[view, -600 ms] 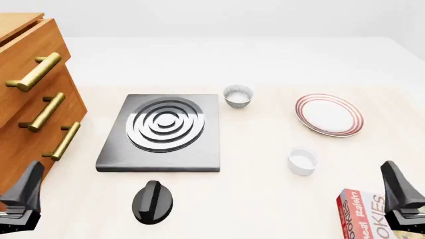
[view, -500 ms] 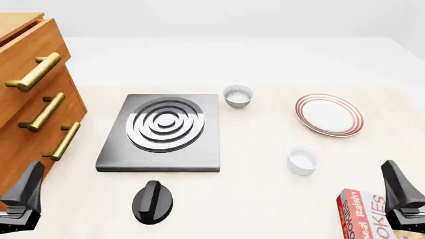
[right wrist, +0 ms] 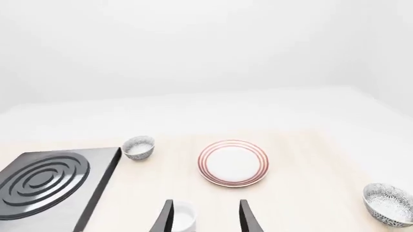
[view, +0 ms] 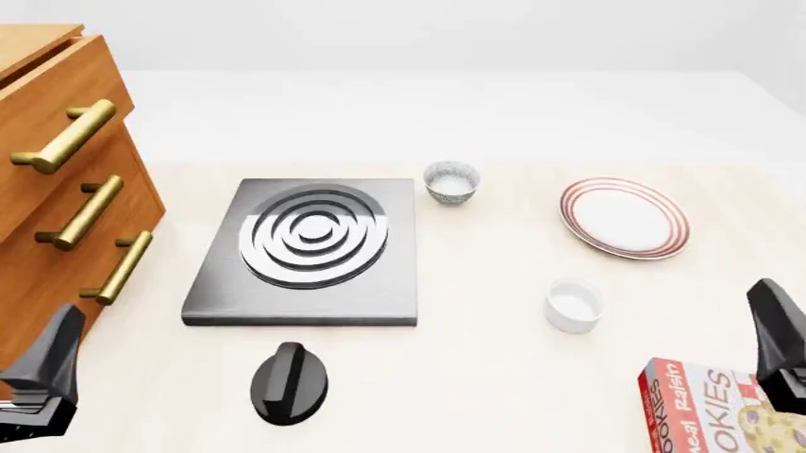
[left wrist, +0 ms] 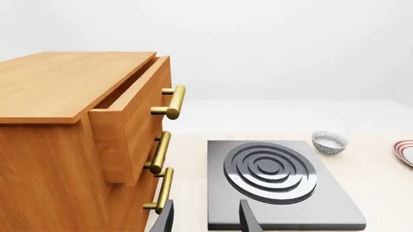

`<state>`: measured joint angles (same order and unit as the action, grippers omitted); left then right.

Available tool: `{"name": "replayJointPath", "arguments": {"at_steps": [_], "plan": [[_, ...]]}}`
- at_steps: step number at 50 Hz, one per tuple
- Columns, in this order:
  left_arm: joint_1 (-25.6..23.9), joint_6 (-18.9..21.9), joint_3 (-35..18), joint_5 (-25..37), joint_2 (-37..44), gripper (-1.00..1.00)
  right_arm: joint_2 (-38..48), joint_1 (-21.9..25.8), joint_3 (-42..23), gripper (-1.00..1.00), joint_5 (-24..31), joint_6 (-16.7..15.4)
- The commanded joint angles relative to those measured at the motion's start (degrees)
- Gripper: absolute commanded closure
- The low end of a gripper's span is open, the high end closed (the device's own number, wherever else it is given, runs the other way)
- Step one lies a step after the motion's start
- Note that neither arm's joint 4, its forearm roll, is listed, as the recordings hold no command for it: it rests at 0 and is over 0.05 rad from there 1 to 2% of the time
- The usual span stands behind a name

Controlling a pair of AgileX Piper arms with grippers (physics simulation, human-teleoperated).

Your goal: Pick the akita bowl next to the cookies box and place it on the plate.

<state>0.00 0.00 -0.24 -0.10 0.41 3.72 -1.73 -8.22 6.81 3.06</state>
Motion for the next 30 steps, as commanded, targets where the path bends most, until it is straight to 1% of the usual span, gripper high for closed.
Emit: {"name": "replayJointPath", "arguments": {"at_steps": [1,4,5,6,9,10,11,13,17,18,21,22,23,24,26,28,29,30], "plan": [[0.0,0.0,0.0,0.0,0.0,-1.0,4.9,-0.3,-6.4,-1.0,4.9,2.9],[0.0,0.0,0.0,0.0,0.0,-1.0,4.9,-0.3,-6.4,-1.0,4.9,2.9],[0.0,0.0,0.0,0.0,0.0,-1.0,6.8,-1.6,-13.2,-1.0,11.3,0.3],[0.0,0.0,0.0,0.0,0.0,-1.0,6.3,-1.6,-14.3,-1.0,12.5,0.1],[0.0,0.0,0.0,0.0,0.0,-1.0,6.3,-1.6,-14.3,-1.0,12.5,0.1],[0.0,0.0,0.0,0.0,0.0,-1.0,7.3,-1.5,-17.4,-1.0,15.4,-0.7],[0.0,0.0,0.0,0.0,0.0,-1.0,9.4,-1.2,-19.5,-1.0,17.2,0.3],[0.0,0.0,0.0,0.0,0.0,-1.0,9.3,-2.2,-22.1,-1.0,19.4,-1.6],[0.0,0.0,0.0,0.0,0.0,-1.0,10.8,-2.5,-23.8,-1.0,20.9,-1.5],[0.0,0.0,0.0,0.0,0.0,-1.0,11.9,-1.8,-26.3,-1.0,23.0,-1.3],[0.0,0.0,0.0,0.0,0.0,-1.0,11.9,-1.8,-26.4,-1.0,23.1,-1.3],[0.0,0.0,0.0,0.0,0.0,-1.0,13.6,-1.6,-29.2,-1.0,24.9,-2.0],[0.0,0.0,0.0,0.0,0.0,-1.0,15.7,-1.8,-29.8,-1.0,25.4,-2.5],[0.0,0.0,0.0,0.0,0.0,-1.0,15.6,-1.8,-30.8,-1.0,26.1,-2.7],[0.0,0.0,0.0,0.0,0.0,-1.0,18.3,-3.4,-32.4,-1.0,27.6,-3.7],[0.0,0.0,0.0,0.0,0.0,-1.0,18.6,-3.9,-33.3,-1.0,28.4,-3.7],[0.0,0.0,0.0,0.0,0.0,-1.0,20.3,-4.0,-34.6,-1.0,30.7,-3.9],[0.0,0.0,0.0,0.0,0.0,-1.0,19.6,-3.8,-35.7,-1.0,31.7,-4.0]]}}
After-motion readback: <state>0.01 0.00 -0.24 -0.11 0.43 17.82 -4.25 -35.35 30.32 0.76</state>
